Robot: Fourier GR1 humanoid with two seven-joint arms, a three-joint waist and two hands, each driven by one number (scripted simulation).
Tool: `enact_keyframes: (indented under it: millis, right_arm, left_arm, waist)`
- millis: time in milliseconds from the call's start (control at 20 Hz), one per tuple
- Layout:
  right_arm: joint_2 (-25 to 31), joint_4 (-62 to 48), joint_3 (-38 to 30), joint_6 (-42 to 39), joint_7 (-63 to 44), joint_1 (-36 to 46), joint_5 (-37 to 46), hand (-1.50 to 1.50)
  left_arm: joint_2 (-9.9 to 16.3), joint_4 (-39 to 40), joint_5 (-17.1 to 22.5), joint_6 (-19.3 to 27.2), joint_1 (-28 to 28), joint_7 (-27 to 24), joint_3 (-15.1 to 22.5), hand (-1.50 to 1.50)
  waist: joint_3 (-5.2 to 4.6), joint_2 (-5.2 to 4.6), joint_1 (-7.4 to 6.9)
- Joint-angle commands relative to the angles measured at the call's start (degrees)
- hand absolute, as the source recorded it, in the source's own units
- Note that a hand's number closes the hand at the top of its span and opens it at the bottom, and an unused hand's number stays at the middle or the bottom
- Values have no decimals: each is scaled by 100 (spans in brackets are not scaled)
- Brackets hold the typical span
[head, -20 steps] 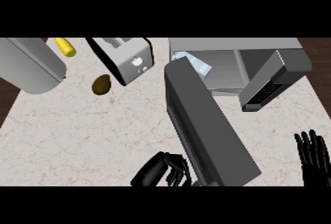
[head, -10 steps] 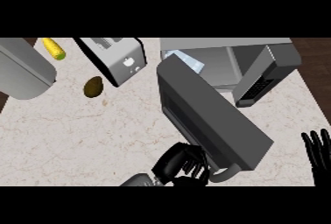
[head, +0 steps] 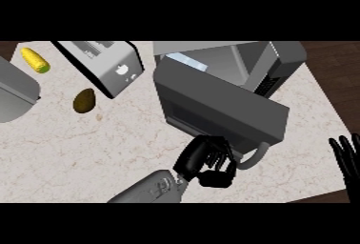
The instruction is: Pick up the milk, place it into the microwave and close the microwave
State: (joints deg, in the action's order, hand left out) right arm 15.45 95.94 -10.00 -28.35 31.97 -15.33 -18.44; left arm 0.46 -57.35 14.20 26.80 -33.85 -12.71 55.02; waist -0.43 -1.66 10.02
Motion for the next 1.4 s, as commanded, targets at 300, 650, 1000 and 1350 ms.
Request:
enact_keyframes:
  millis: [300,650,1000,1350]
  right_arm:
    - [149,304,-62,-173,-177,247,-421,-150]
    - [336,412,-99,-272,-358,477,-644,-150]
    - [506,498,-40,-477,-567,689,-980,-150]
    - [723,468,-128,-617,-728,895,-1325,-150]
  left_arm:
    - [-45,-22,988,790,-687,-923,-636,-150]
    - [-45,317,1446,994,-1265,-1051,-786,-150]
    - [-46,714,1777,1060,-1686,-1310,-943,-150]
    - [-46,957,2087,1102,-1916,-1515,-922,-150]
  waist:
    - [-16,-167,507]
    - [2,-250,804]
    - [3,-335,958]
    - [17,-361,1121]
